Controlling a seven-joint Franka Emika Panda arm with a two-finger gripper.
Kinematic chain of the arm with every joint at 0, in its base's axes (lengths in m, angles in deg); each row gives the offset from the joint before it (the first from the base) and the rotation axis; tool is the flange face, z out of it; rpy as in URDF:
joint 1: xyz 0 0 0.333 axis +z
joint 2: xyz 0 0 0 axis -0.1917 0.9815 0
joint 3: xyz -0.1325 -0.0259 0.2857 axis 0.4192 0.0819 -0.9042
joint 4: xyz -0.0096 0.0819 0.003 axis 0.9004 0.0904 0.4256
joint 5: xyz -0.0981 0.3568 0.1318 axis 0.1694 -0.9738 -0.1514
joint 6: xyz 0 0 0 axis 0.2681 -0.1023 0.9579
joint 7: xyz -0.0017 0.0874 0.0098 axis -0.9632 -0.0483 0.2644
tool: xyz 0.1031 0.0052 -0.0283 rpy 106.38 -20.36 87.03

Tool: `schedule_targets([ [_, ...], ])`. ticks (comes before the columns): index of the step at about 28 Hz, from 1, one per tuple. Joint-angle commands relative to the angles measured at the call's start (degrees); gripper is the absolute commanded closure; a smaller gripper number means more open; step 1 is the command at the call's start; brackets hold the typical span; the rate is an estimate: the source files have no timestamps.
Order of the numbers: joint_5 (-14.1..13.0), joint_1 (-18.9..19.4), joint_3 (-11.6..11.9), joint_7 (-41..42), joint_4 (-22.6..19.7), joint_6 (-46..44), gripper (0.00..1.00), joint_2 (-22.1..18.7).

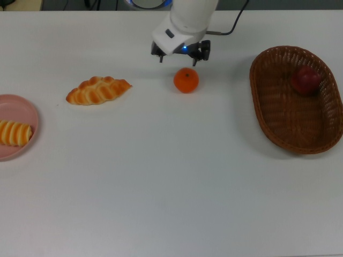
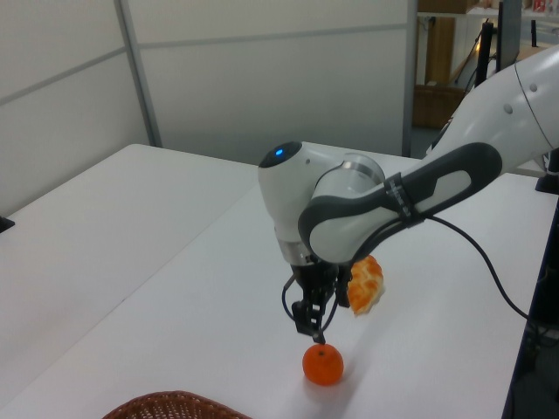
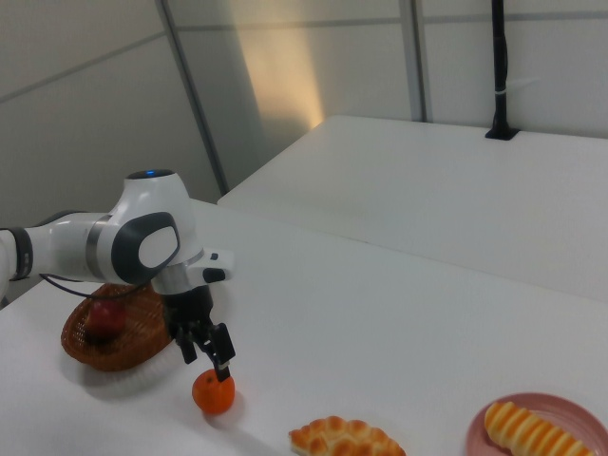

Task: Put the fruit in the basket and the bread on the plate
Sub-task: 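Move the gripper down over the orange, then close the gripper on the orange and lift it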

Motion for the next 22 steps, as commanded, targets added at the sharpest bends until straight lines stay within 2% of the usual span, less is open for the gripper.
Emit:
schedule_targets([
  [1, -0.5, 2.5, 1.0, 1.1, -2.9, 3.5, 0.0, -0.9],
  [6, 0.4, 3.3, 1.0, -0.7, -3.2, 4.9, 0.0, 1.0],
  [22, 5.6, 4.1, 1.0, -6.5, -2.8, 11.0, 0.0, 8.4],
])
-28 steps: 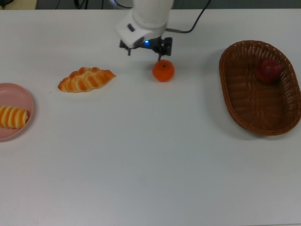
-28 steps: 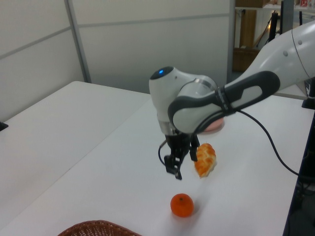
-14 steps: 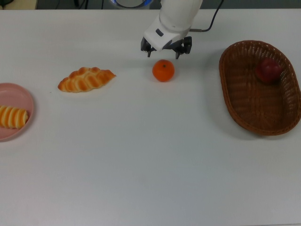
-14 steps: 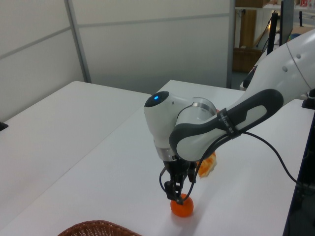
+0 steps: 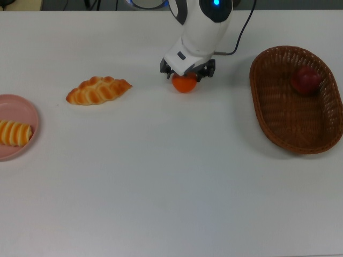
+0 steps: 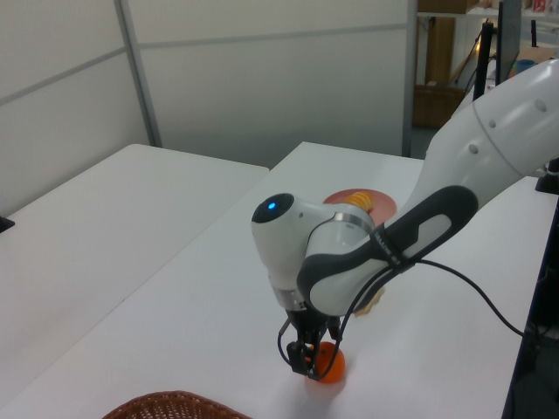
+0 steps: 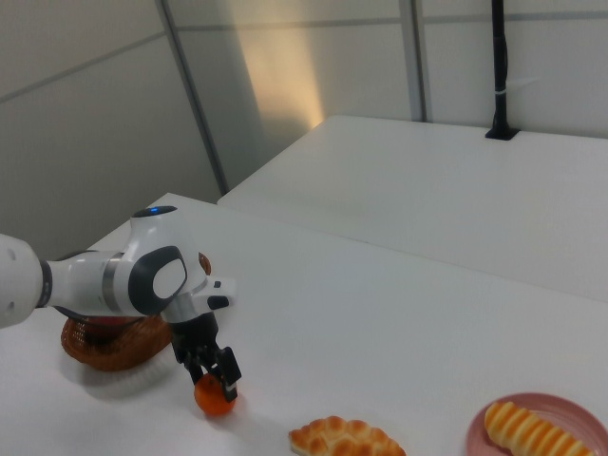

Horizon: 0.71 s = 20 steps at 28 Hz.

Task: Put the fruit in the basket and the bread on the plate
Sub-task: 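Close the gripper on the orange and lift it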

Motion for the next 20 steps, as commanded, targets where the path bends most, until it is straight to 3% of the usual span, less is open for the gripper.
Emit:
schedule_targets([
  [1, 2.1, 2.0, 0.9, -3.5, -0.4, 1.9, 0.0, 1.9],
  [5, 2.3, 2.6, 0.9, -4.4, -0.4, 1.9, 0.0, 2.1],
  [6, 2.3, 2.6, 0.9, -5.0, -0.4, 2.3, 0.1, 2.0],
  [10, 2.1, 2.3, 1.0, -5.3, 0.0, 2.8, 0.73, 1.6],
  [12, 1.9, 1.9, 1.2, -5.3, 1.2, 2.6, 1.0, 1.5],
  [17, 1.3, 1.3, 1.5, -5.4, 3.2, 1.5, 1.0, 0.4],
  [20, 0.3, 1.2, 1.5, -5.3, 9.7, -5.6, 1.0, 0.5],
])
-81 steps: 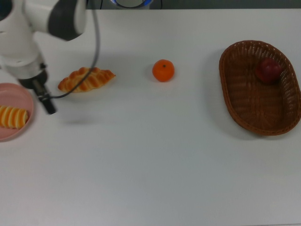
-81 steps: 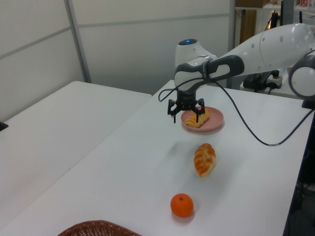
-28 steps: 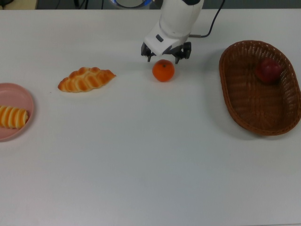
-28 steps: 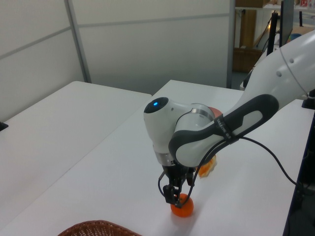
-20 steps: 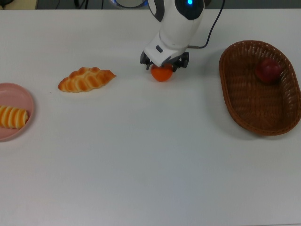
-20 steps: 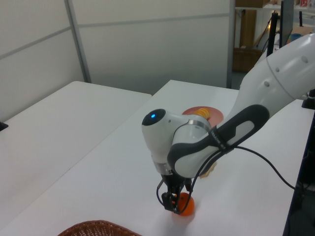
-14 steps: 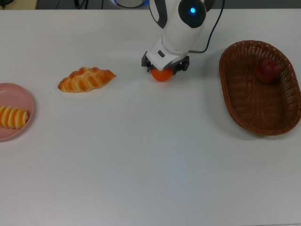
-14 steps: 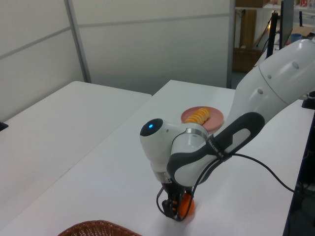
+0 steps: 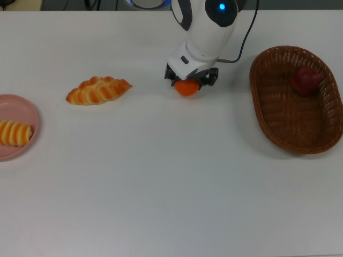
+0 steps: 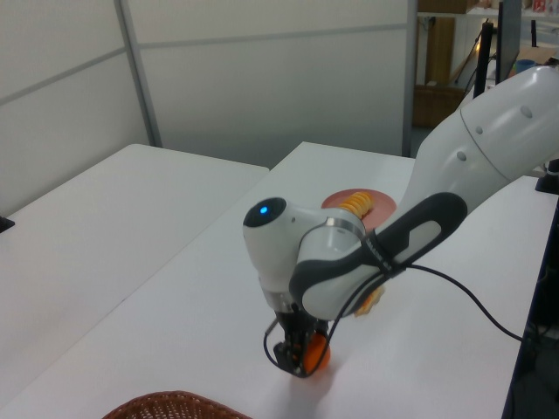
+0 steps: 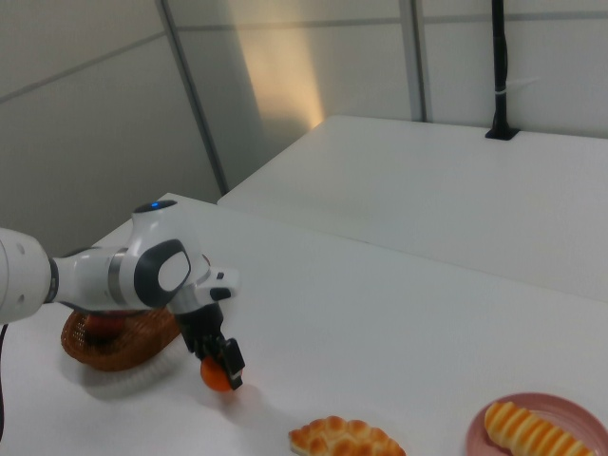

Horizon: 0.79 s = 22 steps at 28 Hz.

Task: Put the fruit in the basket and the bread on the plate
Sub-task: 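Close the gripper on the orange and lift it, then carry the orange into the wicker basket and release it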

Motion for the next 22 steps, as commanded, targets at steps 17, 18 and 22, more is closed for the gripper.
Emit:
schedule_targets([
  [17, -4.4, 8.9, 0.0, -6.3, 24.5, -13.1, 0.96, 5.0],
  [18, -4.2, 9.5, 0.0, -6.7, 25.6, -13.0, 0.95, 6.1],
  [22, -2.8, 12.9, 0.0, -8.7, 28.6, -12.8, 0.9, 10.6],
])
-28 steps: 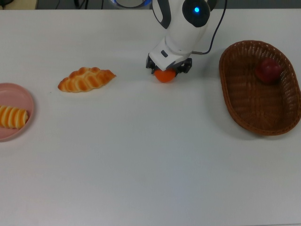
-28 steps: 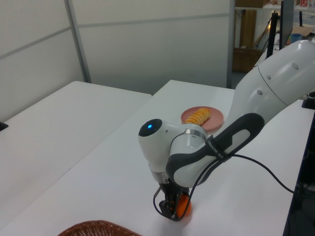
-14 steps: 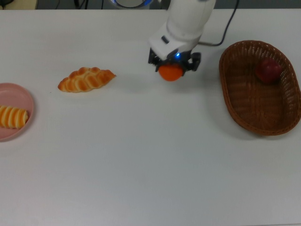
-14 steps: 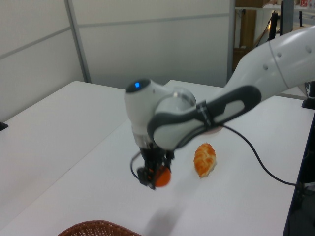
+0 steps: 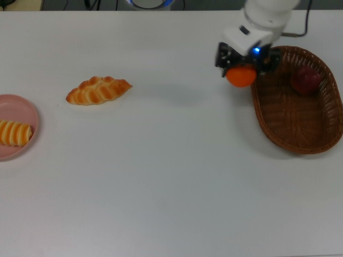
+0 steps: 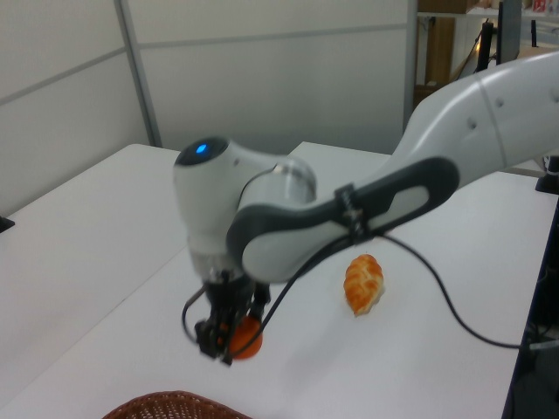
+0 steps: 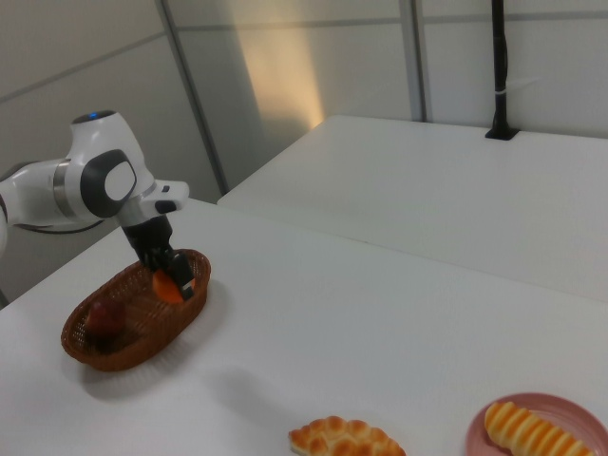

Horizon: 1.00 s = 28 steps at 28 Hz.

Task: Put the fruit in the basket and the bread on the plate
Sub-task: 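Carry the orange into the wicker basket and release it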

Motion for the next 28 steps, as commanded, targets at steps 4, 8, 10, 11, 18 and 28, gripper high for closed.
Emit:
schedule_targets([
  [4, 2.5, 6.0, 0.5, -4.6, 7.3, -0.5, 0.8, 8.4],
  [8, 2.7, 8.9, 0.5, -7.1, 8.1, 0.5, 0.04, 8.9],
  [10, 3.5, 9.9, 0.5, -8.8, 8.1, 0.7, 0.0, 8.9],
  [11, 4.2, 10.3, 0.5, -9.6, 8.1, 0.7, 0.0, 8.9],
  [18, 5.2, 10.8, 0.5, -11.8, 8.1, 0.9, 0.0, 9.0],
  [28, 2.8, 4.5, 5.4, -20.3, 6.9, 0.7, 0.0, 5.8],
])
